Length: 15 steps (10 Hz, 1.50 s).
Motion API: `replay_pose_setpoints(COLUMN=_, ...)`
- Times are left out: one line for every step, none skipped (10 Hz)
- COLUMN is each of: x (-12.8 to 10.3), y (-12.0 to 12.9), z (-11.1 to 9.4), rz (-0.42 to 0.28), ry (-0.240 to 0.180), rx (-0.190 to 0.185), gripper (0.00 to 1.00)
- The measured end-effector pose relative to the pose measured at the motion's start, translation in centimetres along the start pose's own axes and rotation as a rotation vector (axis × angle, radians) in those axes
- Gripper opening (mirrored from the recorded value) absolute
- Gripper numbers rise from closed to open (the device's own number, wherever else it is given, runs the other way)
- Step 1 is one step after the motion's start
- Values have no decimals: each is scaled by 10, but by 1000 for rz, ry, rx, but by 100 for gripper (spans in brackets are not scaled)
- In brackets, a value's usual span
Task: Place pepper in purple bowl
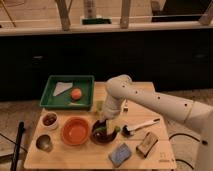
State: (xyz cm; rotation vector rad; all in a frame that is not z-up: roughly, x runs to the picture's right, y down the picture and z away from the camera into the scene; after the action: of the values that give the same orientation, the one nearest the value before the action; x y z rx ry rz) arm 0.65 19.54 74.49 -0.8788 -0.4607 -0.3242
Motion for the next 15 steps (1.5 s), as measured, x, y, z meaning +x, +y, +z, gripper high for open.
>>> replay_pose_setpoints(x=0, y=0, z=-1, rz=-6, ry=1, rx=-5, gripper=80)
replay_pose_setpoints(x=0, y=-1, z=-2, rz=-14, ry=2, rx=-10, gripper=80)
replay_pose_setpoints(x=0, y=-1, z=-2, rz=-19, ry=0, rx=-12, gripper=80)
replay_pose_setpoints(x=1, y=-1, z=-2, rz=-22, ry=-2, rx=-13, gripper=80)
replay_pose_setpoints(x=3, y=-1, z=-3, rz=-27, ry=-4, rx=-16, gripper=80)
replay_pose_setpoints(x=4, y=-1, z=-3, rz=-30, ry=-6, rx=-16, gripper=80)
replay_pose_setpoints(x=6, y=-1, z=-4, rz=-31, ry=-7, rx=-18, gripper=80)
replay_pose_setpoints(x=7, y=-2, z=-4, rz=-34, ry=-10, rx=-19, gripper=80)
replay_pose_setpoints(x=8, y=-3, z=-4, rz=-36, ry=-12, rx=-20, gripper=80)
replay_pose_setpoints(x=9, y=-3, z=-4, rz=-38, ry=-13, rx=-20, gripper=80)
replay_pose_setpoints(x=10, y=-3, z=-4, rz=-41, ry=-14, rx=-20, gripper=80)
replay_pose_setpoints(x=11, y=-3, z=-4, rz=-44, ry=-18, rx=-20, gripper=80)
replay_pose_setpoints(x=11, y=-2, z=-3, rz=-46, ry=-19, rx=-20, gripper=80)
replay_pose_setpoints(x=12, y=-2, z=-3, rz=-48, ry=-21, rx=-20, gripper=80)
replay_pose_setpoints(x=13, y=-1, z=-3, rz=-51, ry=-23, rx=-19, gripper=80)
